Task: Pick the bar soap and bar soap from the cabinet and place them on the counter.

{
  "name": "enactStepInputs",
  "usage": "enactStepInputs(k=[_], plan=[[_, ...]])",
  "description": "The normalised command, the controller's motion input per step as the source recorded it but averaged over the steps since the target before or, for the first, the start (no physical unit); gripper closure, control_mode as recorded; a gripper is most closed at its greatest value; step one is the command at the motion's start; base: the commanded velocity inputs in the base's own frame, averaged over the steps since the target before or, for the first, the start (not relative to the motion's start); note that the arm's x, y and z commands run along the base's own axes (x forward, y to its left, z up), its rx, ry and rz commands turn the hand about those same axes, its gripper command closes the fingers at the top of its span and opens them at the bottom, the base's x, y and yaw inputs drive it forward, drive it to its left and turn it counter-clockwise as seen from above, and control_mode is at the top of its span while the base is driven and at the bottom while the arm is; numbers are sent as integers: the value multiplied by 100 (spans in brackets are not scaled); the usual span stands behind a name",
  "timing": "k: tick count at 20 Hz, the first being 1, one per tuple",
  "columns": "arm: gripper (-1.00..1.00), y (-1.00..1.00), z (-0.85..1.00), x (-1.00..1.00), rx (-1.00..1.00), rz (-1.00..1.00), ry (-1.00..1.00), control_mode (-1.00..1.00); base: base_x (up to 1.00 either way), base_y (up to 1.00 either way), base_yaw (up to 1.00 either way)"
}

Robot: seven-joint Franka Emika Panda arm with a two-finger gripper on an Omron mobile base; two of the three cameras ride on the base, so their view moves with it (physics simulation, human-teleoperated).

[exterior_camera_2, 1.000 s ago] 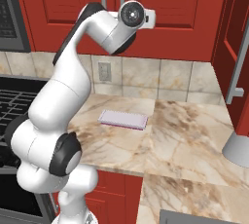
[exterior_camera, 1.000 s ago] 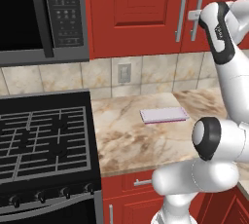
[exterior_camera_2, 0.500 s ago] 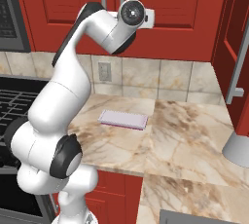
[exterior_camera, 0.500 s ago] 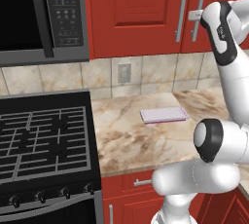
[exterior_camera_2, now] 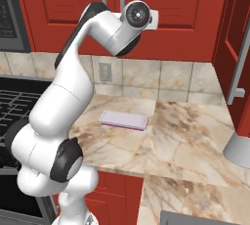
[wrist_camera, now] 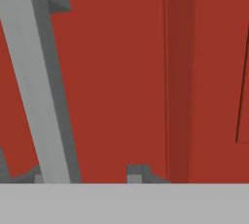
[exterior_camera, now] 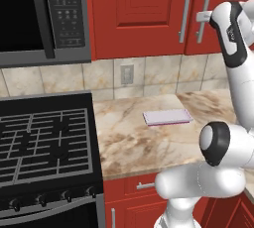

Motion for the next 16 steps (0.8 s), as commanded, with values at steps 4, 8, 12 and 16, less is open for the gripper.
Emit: enactStepInputs(k=[4,8,12,16], plan=[[100,-76,0,-24,0,2,0,-100,0,0,0],[100,-80,0,-27,0,1,0,-100,0,0,0],[100,-84,0,-32,0,1,0,-100,0,0,0],[100,-87,0,-36,0,0,0,-100,0,0,0]])
